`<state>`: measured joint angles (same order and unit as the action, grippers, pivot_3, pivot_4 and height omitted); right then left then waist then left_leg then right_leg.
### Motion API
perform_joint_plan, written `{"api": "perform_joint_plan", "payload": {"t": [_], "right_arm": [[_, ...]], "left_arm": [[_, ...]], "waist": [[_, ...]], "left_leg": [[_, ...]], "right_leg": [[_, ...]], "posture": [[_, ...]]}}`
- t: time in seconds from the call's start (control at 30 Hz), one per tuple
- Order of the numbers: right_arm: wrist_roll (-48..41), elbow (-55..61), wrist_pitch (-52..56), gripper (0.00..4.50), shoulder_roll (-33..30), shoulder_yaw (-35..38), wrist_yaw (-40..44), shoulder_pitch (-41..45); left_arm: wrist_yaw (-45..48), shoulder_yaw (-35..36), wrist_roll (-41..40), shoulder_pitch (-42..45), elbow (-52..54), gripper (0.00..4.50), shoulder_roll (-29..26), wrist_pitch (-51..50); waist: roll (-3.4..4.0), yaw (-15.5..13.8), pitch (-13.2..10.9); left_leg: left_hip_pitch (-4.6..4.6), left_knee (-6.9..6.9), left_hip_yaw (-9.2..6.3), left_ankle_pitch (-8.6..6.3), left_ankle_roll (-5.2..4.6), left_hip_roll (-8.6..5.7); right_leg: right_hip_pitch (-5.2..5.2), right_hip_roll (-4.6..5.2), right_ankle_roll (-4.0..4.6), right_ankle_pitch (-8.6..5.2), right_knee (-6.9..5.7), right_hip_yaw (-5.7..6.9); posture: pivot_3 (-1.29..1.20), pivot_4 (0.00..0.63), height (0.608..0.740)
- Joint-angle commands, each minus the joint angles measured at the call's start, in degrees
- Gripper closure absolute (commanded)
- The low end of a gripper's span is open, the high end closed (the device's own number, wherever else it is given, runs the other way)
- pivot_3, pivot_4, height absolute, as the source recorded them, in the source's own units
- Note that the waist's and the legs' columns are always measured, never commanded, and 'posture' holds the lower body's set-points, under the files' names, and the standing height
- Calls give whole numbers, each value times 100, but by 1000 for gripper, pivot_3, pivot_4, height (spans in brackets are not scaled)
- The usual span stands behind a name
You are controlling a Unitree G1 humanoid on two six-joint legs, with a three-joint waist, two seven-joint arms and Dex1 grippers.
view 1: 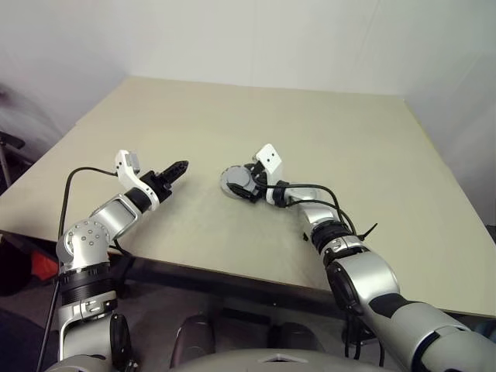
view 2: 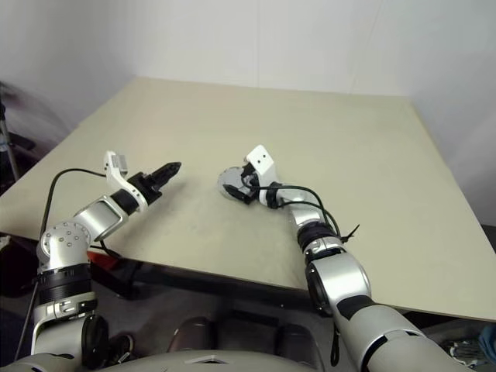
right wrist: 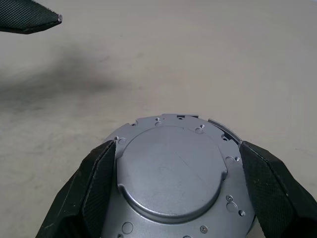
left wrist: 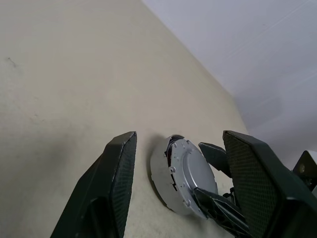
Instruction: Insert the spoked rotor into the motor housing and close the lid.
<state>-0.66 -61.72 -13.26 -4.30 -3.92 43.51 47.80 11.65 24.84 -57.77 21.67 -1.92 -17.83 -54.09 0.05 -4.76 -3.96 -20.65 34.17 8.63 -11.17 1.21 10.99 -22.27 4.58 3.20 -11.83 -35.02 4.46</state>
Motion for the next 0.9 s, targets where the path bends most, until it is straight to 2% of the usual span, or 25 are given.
{"api": "perform_joint_plan", "payload": {"t": [0.03,0.1,0.2,0.3,0.4,0.9], "right_arm": [[33,-60,121,38,-32,-13,65,-4],[31,-53,133,208,-32,-17,100,-16],[55,-40,136,914,-31,-35,99,-35],[90,-43,136,914,-29,-62,81,-62],[73,-71,194,1287,-18,-36,68,-65],[-43,-129,596,1289,70,163,-286,145]], "left_arm": [[-10,112,-29,42,125,1528,-23,110],[-14,115,-27,39,122,1528,-22,111],[-26,123,-24,34,120,1528,-19,111],[-39,135,-29,18,136,1528,-18,103],[-53,142,-26,14,136,1528,-17,103],[-95,158,-26,-33,164,1528,-18,93]], "waist": [[0,9,0],[0,19,0],[0,31,0],[0,32,0],[0,32,0],[2,33,-1]], "left_leg": [[0,0,-1,0,-1,0],[0,0,0,-1,-2,0],[1,0,-1,-2,-3,0],[2,0,-1,-2,-4,0],[4,0,-1,-3,-4,0],[42,-3,-6,-3,-4,0]], "right_leg": [[0,0,0,0,0,0],[0,0,0,0,0,0],[1,0,0,0,0,0],[3,1,0,0,0,0],[4,0,0,0,0,0],[30,1,-12,-7,1,-7]], "posture": [[0,0,740],[0,0,740],[0,0,740],[0,0,740],[0,0,740],[0,0,740]]}}
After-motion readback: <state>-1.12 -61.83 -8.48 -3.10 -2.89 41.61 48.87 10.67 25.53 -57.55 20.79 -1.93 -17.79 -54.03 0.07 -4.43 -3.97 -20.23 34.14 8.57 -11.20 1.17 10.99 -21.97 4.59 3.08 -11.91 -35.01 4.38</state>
